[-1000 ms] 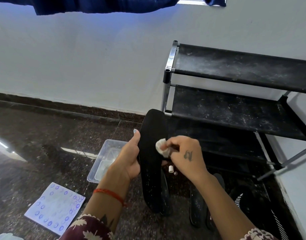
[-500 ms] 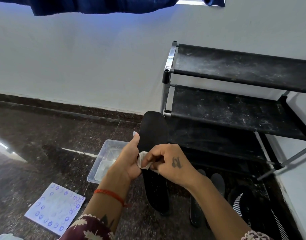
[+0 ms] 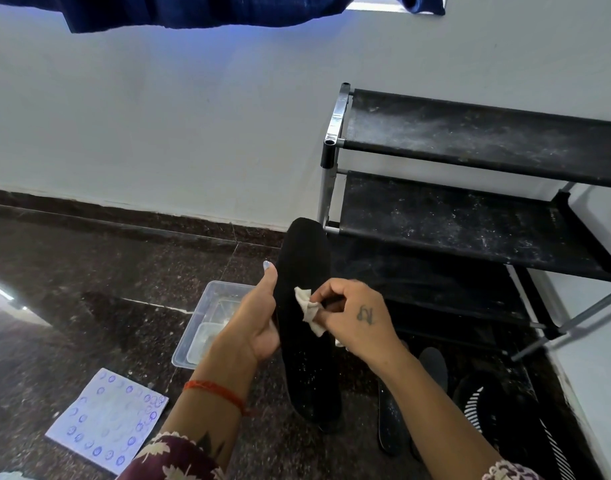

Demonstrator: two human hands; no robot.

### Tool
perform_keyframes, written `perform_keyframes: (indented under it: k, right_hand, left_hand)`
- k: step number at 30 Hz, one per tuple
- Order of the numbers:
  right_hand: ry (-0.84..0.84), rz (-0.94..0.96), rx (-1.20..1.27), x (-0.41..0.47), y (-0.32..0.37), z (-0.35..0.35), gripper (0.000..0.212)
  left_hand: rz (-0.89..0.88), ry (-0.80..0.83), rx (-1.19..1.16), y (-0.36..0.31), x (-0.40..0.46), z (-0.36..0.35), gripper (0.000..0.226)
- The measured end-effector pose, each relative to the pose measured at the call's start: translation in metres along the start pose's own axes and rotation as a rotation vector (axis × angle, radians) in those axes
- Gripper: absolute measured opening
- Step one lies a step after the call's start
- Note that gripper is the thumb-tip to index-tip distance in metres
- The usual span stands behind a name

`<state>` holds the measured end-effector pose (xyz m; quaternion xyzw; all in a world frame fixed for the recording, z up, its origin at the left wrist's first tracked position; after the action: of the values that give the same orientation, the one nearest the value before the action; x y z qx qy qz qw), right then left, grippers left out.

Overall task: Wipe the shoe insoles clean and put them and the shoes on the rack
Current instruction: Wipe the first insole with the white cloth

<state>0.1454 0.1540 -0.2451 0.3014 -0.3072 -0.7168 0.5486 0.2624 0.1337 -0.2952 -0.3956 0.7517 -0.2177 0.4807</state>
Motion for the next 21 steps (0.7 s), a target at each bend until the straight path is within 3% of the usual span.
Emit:
perform_keyframes:
  k: [3, 10, 13, 19, 21]
  right_hand:
    - [0.027, -0.029, -0.004, 0.002, -0.003, -0.006, 0.005]
    - [-0.191, -0.110, 0.256, 0.007, -0.013, 0.016, 0.006]
    - [-0.244, 0.042, 0.070, 0.005, 0.000, 0.016, 0.008]
    - [-0.218, 0.294, -0.209, -0.007, 0.028, -0.002, 0.013]
    - [-0.115, 0.334, -0.208, -0.007, 0.030, -0.008, 0.018]
  left_hand:
    - [0.013, 0.028, 0.030, 0.003, 0.001, -0.001, 0.066]
    - [0.001, 0.267, 0.056, 0.006, -0.007, -0.025, 0.068]
    - [0.013, 0.305, 0.025, 0.010, -0.008, -0.029, 0.069]
    - [-0.002, 0.220, 0.010, 0.008, 0.004, -0.015, 0.065]
    - [0.008, 0.186, 0.023, 0.009, 0.006, -0.010, 0.071]
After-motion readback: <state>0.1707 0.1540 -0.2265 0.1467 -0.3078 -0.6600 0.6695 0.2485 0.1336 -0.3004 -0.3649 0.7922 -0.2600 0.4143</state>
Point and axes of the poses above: each hand's wrist, its own x-axis towards the middle knuckle, its own z-axis out of the back of the hand, y = z × x, the point moved 8 cm from there along x, towards the middle knuckle, and after that the axes turned 7 degrees about -z, right-handed, at the moved point
